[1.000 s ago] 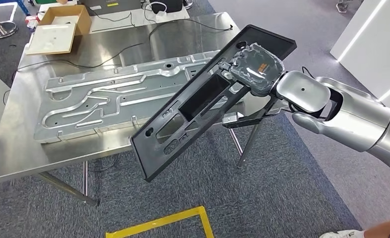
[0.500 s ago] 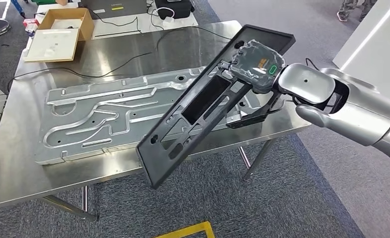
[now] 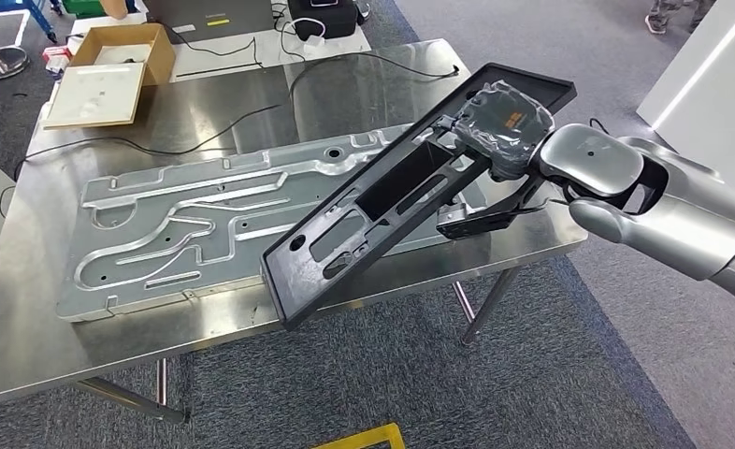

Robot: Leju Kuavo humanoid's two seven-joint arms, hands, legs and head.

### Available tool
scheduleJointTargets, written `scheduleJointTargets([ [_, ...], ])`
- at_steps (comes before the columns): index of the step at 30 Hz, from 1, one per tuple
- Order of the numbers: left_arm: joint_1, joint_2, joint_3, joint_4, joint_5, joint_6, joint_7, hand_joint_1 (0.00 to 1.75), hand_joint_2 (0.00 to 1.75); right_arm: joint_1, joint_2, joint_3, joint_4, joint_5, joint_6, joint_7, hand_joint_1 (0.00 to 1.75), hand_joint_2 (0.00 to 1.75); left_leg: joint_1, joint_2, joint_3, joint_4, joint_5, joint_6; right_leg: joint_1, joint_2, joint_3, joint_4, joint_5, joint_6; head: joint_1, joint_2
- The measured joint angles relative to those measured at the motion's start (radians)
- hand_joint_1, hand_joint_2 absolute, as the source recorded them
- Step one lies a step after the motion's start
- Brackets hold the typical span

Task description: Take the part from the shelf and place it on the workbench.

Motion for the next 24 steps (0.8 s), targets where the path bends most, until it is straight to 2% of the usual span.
scheduleJointTargets([
  [7, -0.002, 0.000, 0.000, 0.000, 0.000, 0.000, 0.000, 0.00, 1.75, 0.000, -0.028, -0.009, -0.019, -0.006, 0.011, -0.001, 1.75, 1.75, 0.000, 0.000, 0.001, -0.001, -0.001, -0.005, 0.000, 0.000, 0.000, 0.000, -0.002, -0.002, 0.000, 0.000],
  [18, -0.003, 0.001, 0.002, 0.000, 0.000, -0.001, 0.007, 0.00, 1.75, -0.001, -0.050, -0.011, -0.024, -0.032, 0.032, 0.016, 1.75, 1.75, -0.003, 0.000, 0.000, -0.001, -0.002, -0.006, 0.000, 0.000, 0.001, 0.000, -0.003, -0.002, 0.000, 0.000],
  [24, -0.004, 0.001, 0.002, 0.000, -0.014, -0.010, 0.019, 0.00, 1.75, -0.044, -0.068, -0.017, 0.138, -0.026, 0.052, 0.047, 1.75, 1.75, -0.005, -0.002, 0.000, 0.000, -0.002, -0.006, -0.002, -0.003, 0.002, 0.000, -0.003, -0.002, 0.000, 0.000],
])
